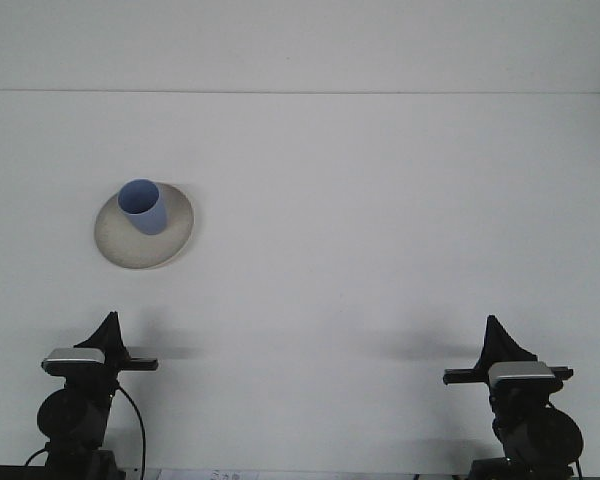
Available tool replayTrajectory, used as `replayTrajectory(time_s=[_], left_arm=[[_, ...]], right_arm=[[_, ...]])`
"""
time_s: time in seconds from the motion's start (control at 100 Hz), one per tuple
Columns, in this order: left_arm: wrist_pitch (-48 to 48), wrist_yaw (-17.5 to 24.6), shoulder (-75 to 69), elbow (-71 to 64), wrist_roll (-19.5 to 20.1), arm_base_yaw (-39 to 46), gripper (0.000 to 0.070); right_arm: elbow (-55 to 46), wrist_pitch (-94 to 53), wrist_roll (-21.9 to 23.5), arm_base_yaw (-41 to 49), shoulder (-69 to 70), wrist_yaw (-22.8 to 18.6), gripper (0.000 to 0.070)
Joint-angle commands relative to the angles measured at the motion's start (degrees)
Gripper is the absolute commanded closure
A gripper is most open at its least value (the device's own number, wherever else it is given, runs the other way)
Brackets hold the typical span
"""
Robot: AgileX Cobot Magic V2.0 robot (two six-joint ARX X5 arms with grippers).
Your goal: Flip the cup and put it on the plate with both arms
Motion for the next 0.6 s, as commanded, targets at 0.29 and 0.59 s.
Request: replayTrajectory(time_s=[0.29, 0.59], left_arm=[[0.66, 0.17, -0.07, -1.09, -0.17, 0.07, 0.0688], [0.63, 0.17, -0.07, -1.09, -0.17, 0.07, 0.0688]], right_arm=[[-12.5, 14.75, 2.91, -6.38, -0.07, -2.99, 0.0696], [-12.57, 9.46, 3.3, -8.13, -0.07, -2.95, 0.0696]])
